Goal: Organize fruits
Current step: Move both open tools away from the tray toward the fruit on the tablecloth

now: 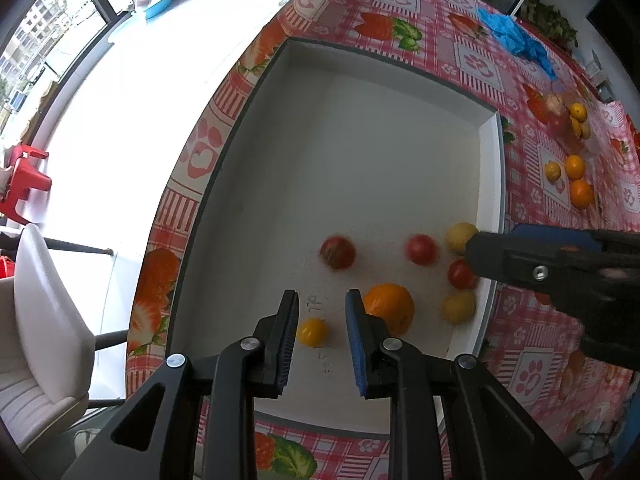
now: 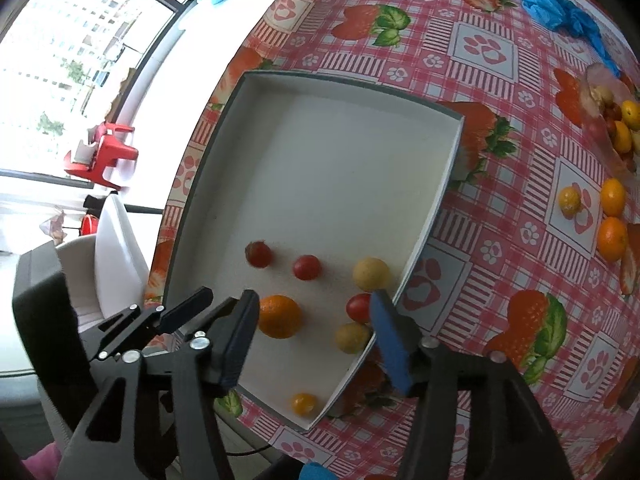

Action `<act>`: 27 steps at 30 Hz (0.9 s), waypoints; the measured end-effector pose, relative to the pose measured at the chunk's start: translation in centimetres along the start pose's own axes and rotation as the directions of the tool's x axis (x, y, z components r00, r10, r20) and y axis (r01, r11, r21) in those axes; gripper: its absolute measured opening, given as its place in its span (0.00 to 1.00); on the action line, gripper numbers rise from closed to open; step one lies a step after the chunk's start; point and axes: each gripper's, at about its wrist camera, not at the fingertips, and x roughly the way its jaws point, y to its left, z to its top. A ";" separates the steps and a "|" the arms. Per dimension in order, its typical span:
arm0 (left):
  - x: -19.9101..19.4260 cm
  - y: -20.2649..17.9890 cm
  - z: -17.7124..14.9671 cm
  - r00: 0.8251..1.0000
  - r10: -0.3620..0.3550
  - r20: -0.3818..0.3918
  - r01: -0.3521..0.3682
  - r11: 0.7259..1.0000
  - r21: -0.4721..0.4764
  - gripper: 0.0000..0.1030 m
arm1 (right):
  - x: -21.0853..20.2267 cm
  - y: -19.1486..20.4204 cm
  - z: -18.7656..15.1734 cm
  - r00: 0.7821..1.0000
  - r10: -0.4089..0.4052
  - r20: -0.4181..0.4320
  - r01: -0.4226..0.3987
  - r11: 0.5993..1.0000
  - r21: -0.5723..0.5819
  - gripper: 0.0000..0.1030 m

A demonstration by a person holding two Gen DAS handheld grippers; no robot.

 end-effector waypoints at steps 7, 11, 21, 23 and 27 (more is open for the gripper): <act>-0.9 -0.4 0.0 0.998 0.038 0.048 -0.038 0.999 -0.001 0.83 | -0.8 -1.5 -0.4 1.000 0.001 0.012 -0.001 0.999 0.037 0.76; -0.5 -0.9 0.4 0.999 0.046 0.023 -0.046 0.999 0.016 0.83 | -1.4 -2.6 -0.8 1.000 -0.005 0.022 0.003 0.998 0.058 0.78; -0.6 -3.2 1.0 0.999 0.046 0.019 -0.047 0.998 0.052 0.83 | -2.8 -7.7 -1.9 0.987 -0.130 0.090 0.114 0.980 0.162 0.91; -0.6 -3.9 1.0 0.999 0.048 0.016 -0.049 0.997 0.067 0.83 | -2.6 -9.4 -2.3 0.986 -0.149 0.075 0.131 0.970 0.203 0.91; -0.5 -5.4 0.8 0.999 0.048 0.010 -0.049 0.993 0.106 0.83 | -2.2 -13.2 -3.2 0.981 -0.188 0.040 0.170 0.946 0.277 0.91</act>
